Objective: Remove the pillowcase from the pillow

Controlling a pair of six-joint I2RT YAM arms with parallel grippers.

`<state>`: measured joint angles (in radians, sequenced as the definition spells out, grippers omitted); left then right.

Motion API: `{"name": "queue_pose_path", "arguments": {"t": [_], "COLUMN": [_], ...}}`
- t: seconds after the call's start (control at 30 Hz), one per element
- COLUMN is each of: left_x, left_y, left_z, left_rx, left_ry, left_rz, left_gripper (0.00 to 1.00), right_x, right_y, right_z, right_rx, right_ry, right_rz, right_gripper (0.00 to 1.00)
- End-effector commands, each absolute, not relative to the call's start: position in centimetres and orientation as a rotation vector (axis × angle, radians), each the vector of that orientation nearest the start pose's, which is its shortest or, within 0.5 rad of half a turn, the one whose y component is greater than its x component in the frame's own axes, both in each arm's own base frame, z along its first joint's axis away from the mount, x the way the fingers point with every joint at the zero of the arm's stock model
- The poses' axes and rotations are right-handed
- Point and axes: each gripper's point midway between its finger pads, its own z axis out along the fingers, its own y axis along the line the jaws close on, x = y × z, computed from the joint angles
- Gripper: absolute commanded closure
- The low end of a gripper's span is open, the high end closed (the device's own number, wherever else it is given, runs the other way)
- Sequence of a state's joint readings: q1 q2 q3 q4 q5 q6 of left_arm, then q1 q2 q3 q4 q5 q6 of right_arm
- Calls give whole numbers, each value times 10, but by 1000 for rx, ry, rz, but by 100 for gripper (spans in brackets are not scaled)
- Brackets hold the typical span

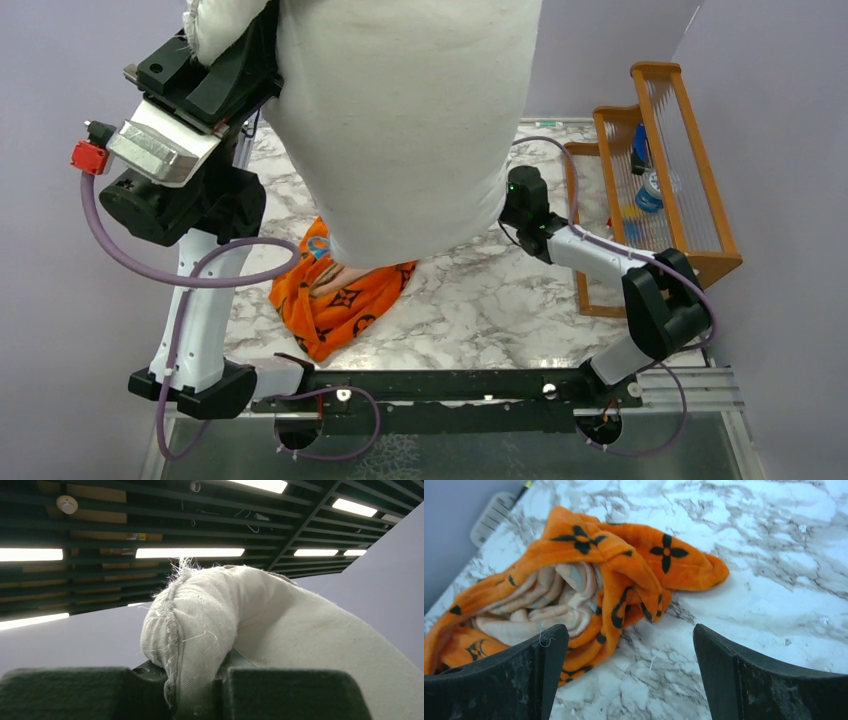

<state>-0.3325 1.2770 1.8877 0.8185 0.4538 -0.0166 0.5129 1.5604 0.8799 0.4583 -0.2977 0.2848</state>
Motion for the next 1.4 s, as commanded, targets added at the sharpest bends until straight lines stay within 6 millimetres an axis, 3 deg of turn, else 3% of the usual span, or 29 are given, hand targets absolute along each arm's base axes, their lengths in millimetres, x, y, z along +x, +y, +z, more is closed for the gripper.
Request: {"name": "queue_pose_path", "arguments": {"t": [0.0,0.13,0.3,0.43,0.6,0.7,0.87,0.93,1.03,1.13,1.2,1.27,1.37], "left_x": [143,149,151,152,159,161,157,152,139,128,123,126,132], "left_y": [-107,-106,-99,-97,-97,-98,-99,-98,-96,-92,-88,-85,-80], "left_z": [801,805,803,803,803,802,801,802,803,803,804,804,804], "left_rx": [357,358,336,333,332,329,335,336,340,336,330,322,303], "left_ry": [19,33,42,47,66,74,74,69,53,42,38,51,77], "left_rz": [-228,-173,-112,-72,-56,-78,-113,-121,-134,-126,-103,-76,-23], "left_gripper": [100,100,100,100,100,100,100,100,100,100,100,100,100], "right_x": [370,377,382,353,284,270,328,358,400,419,426,432,438], "right_y": [267,240,227,263,303,309,291,272,226,193,184,178,161], "right_z": [144,146,143,145,192,204,209,211,216,230,234,230,208], "right_rx": [-475,-347,-321,-610,-926,-1022,-708,-518,-133,75,117,143,188], "right_ry": [2036,2041,2079,2016,1721,1694,1797,1838,1868,1813,1796,1818,1884], "right_rz": [672,525,430,660,1099,1183,909,750,492,334,274,211,61], "right_gripper": [0,0,0,0,0,0,0,0,0,0,0,0,0]}}
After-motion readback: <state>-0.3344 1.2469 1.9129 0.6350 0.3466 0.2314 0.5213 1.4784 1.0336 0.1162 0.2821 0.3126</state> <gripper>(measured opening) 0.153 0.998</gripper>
